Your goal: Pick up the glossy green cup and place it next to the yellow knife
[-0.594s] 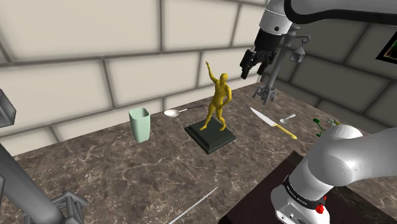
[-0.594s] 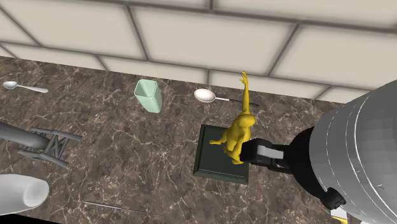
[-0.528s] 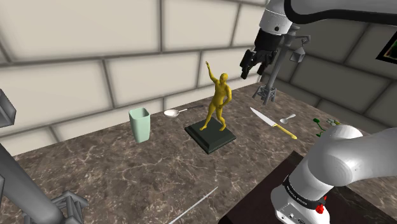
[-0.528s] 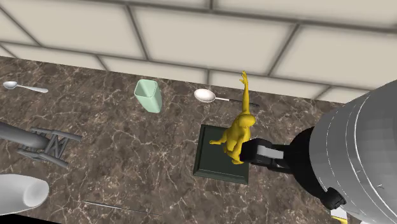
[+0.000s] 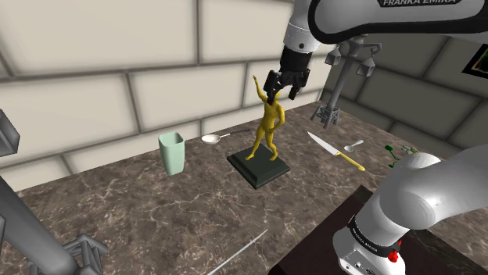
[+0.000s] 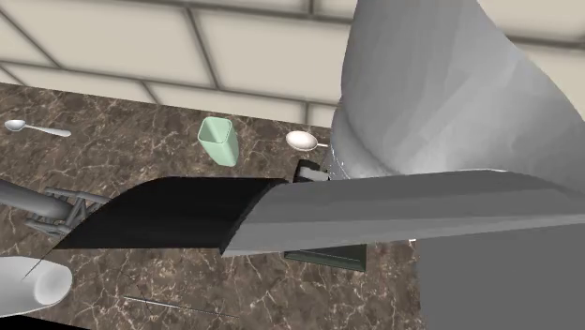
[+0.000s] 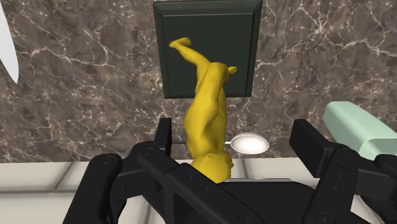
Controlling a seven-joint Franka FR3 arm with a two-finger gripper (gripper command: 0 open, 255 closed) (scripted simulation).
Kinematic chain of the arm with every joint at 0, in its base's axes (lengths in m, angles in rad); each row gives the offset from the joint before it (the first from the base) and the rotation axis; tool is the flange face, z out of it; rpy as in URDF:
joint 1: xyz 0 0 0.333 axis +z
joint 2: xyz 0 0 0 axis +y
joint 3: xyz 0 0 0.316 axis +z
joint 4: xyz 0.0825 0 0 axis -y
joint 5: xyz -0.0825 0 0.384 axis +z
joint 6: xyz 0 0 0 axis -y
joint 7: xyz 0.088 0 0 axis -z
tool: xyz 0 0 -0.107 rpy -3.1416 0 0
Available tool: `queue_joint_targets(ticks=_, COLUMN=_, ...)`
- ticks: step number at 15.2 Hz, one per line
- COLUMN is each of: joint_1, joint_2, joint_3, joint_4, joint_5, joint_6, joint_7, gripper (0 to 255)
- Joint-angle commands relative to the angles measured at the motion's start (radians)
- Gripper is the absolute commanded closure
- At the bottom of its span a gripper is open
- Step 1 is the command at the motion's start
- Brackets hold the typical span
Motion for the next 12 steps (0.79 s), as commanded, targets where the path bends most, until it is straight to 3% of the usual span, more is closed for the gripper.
queue_joint_targets(ticks=1, joint_1=0.008, joint_2=0.056, joint_3=0.032, joint_4=0.018, joint_5=0.010, joint_6=0.035, joint_7=0.036, gripper=0)
queue_joint_targets(ticks=12, joint_1=0.037, joint_2=0.420, joint_3=0.189, joint_4=0.223, joint_5=-0.023, joint_6=0.170, joint_7=0.234, gripper=0)
